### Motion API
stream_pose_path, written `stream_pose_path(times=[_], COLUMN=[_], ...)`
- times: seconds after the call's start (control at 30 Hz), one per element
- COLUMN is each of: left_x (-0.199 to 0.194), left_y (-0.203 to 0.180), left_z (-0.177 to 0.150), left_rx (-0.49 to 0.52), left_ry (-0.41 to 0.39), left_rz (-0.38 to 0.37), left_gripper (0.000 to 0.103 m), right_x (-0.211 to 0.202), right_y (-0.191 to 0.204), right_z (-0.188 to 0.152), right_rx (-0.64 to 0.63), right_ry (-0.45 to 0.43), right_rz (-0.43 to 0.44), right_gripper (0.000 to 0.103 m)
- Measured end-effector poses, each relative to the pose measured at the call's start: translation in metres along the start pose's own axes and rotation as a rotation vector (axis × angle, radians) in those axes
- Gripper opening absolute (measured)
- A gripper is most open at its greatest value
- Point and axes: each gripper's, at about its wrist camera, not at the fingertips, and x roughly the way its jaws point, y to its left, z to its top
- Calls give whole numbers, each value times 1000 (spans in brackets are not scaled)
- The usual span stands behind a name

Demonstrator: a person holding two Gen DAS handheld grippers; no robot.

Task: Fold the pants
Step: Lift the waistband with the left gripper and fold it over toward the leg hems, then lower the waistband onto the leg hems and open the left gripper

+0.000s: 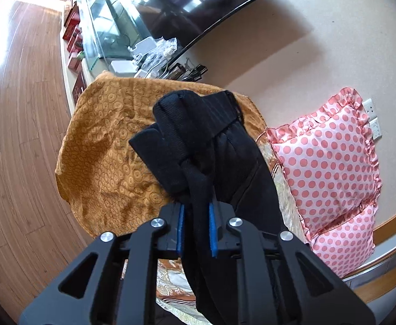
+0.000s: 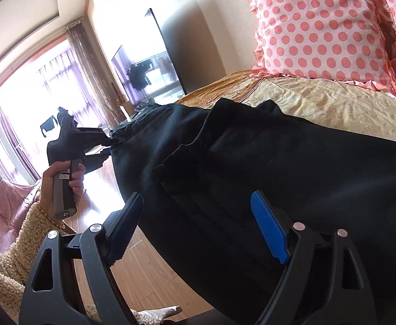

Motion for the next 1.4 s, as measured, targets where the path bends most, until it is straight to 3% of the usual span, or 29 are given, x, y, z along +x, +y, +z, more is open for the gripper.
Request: stream_pose_path(times=[0.13, 0.33, 0.5, 0.57, 0.63, 0.7, 0.83, 0.93, 1.0, 1.1, 1.17, 1.27, 1.4], left_x=[-19, -35, -45, -51, -52, -45, -10, 13, 14, 7, 4, 10, 8], left_y=[-46, -152, -241, -277, -304, -319, -328, -324, -317, -311, -305, -288, -275], left_z=[-2, -21, -73, -104, -138, -172, -238, -288, -304, -302, -316, -363, -372], left_rx=[148, 449, 707, 810, 899, 968, 1065, 1160, 1210, 1198, 1251, 1423, 1443], left_ry=[-67, -130, -146, -134, -88, -35, 176, 308, 293, 264, 251, 266, 206], left_rz=[18, 12, -90, -167, -249, -301, -384, -385, -388, -415, -396, -317, -324], left_gripper=[10, 10, 10, 10, 10, 10, 9, 9, 9, 9, 10, 11, 14], right_x=[-24, -62, -92, -106, -122, -137, -171, -197, -210, -223, -224, -224, -225], right_y=[-20, -48, -72, -85, -97, -105, -133, -153, -163, -171, -172, -170, -152], right_z=[-3, -10, -18, -23, -29, -35, -51, -64, -70, -73, -69, -60, -39], right_rx=[45, 95, 150, 187, 225, 244, 329, 392, 427, 436, 428, 417, 359], right_ry=[-50, -140, -203, -230, -258, -284, -331, -366, -386, -402, -401, -413, -430], right_rz=[-23, -50, -84, -80, -67, -127, -199, -272, -304, -336, -336, -292, -227], right_gripper=[83, 83, 85, 85, 85, 90, 90, 91, 91, 91, 91, 91, 91])
